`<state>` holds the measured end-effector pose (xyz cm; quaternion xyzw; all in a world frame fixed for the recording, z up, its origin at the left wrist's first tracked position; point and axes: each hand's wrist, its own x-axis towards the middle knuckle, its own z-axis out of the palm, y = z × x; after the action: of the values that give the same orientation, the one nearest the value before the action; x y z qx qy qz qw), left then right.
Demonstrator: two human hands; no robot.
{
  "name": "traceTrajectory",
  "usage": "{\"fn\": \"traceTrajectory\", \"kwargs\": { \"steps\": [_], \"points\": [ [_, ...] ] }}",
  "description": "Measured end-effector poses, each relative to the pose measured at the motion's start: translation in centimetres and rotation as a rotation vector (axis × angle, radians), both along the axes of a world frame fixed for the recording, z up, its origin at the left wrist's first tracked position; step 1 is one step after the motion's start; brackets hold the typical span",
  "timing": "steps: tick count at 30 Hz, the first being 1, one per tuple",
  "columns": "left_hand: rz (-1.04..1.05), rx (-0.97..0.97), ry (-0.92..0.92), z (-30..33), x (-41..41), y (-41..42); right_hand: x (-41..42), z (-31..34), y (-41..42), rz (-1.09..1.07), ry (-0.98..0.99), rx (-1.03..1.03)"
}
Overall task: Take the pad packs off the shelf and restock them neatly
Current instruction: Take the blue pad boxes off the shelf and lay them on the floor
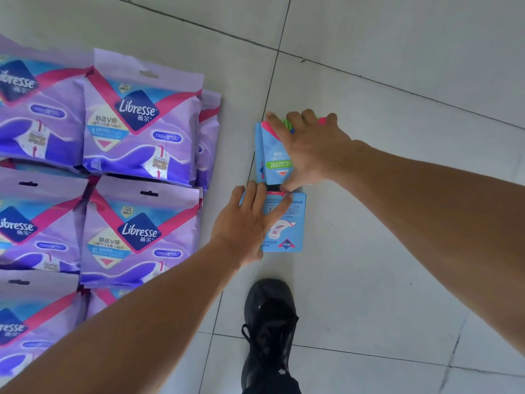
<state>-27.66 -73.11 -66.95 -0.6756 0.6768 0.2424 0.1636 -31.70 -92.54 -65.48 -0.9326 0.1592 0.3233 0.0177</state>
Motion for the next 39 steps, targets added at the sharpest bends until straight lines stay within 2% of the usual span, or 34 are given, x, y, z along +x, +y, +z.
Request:
{"fn": "traceTrajectory", "kwargs": {
  "steps": [4,8,14,21,26,30,39],
  "points": [
    [-0.015,0.046,-0.047,-0.1,-0.4,0.2,-1.5,-0.9,0.3,0.11,-0.079,-0.138],
    [0.027,0.057,-0.03,-0.2,-0.8,0.2,-1.9,-2.3,0.8,0.196,-0.119,-0.141],
    [0.111,0.07,-0.035,0.0,1.0,-0.5,-3.3,-1.2,-2.1,-0.008,-0.048,-0.138],
    [0.119,0.077,0.026,-0.3,4.9,-2.9,-9.7,-1.3,-2.6,-0.082,-0.027,-0.156],
    [0.125,0.067,-0.028,-0.1,6.7,-3.5,-9.8,-1.6,-2.6,-0.09,-0.074,-0.161],
    [0.226,0.004,-0.083,0.3,7.8,-4.3,-10.0,-1.8,-2.5,-0.112,-0.105,-0.16],
    [0.124,-0.055,-0.019,-0.3,8.6,-7.5,-9.3,-2.0,-2.5,-0.141,-0.085,-0.13]
  ]
}}
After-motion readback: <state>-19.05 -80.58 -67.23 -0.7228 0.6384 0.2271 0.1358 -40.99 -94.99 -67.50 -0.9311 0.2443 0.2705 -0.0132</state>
